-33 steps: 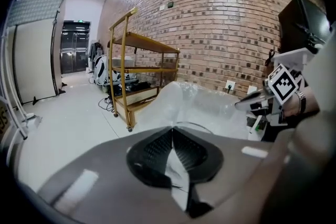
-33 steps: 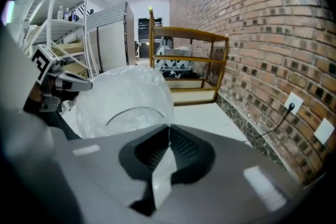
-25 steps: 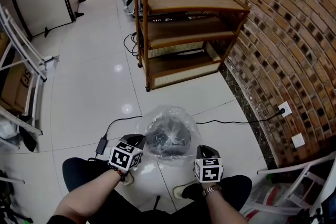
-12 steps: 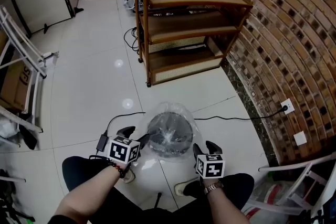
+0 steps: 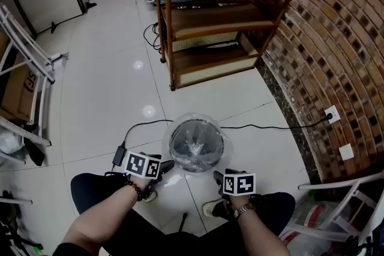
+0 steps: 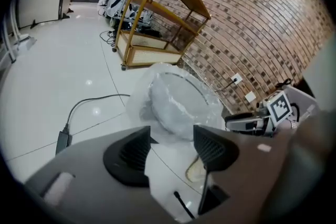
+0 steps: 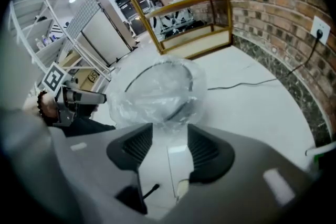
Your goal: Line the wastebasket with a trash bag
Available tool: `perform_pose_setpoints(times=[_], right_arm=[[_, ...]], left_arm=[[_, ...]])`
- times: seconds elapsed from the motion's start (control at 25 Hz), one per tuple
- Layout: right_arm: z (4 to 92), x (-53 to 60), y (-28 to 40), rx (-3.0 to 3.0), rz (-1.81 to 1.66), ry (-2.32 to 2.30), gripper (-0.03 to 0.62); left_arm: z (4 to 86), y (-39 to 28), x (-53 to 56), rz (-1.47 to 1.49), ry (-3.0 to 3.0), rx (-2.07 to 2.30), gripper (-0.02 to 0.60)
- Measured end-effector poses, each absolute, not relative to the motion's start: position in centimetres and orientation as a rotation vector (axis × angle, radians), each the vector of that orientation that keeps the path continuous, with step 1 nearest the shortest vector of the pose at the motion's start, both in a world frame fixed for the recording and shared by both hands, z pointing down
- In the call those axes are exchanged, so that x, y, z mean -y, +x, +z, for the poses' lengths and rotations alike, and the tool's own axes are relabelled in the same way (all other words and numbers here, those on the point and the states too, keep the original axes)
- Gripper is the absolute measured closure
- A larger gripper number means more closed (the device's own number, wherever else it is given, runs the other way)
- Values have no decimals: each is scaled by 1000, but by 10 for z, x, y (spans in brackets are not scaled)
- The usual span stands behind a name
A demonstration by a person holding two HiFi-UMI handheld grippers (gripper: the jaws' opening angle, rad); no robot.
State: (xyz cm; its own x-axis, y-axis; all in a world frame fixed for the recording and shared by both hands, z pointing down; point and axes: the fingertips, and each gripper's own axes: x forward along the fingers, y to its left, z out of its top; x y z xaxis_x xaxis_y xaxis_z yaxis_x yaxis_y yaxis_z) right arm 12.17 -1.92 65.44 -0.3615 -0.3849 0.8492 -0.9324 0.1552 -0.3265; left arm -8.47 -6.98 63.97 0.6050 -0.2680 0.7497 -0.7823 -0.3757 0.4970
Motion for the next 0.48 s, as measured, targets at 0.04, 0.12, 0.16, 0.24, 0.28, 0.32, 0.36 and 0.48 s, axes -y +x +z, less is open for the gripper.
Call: perform_pose_setpoints(times=[0.04, 0.12, 0.16, 0.24, 0.28, 0.32, 0.36, 0.48], right_arm=[[659, 16, 119, 1830, 1168, 1228, 388], [668, 11, 115, 1812, 1168, 1203, 388], [672, 8, 114, 1803, 1191, 1205, 388], [680, 3, 112, 1795, 1299, 1232, 388], [684, 1, 110, 1796, 1371, 1249, 388], [687, -2, 109, 1800, 1442, 1266, 388], [689, -4, 107, 1808, 1510, 1281, 388], [693, -1, 101, 1843, 1691, 1318, 388]], left_arm=[[644, -84, 66, 753, 1934, 820, 319], [654, -85, 60, 844, 1951, 799, 320], [659, -85, 58, 884, 1956, 793, 321], [667, -87, 53, 922, 1951, 778, 322], [670, -86, 52, 909, 1940, 767, 321], [673, -84, 51, 873, 1925, 754, 322], [674, -82, 51, 823, 1908, 739, 322], [673, -76, 53, 690, 1864, 697, 326]])
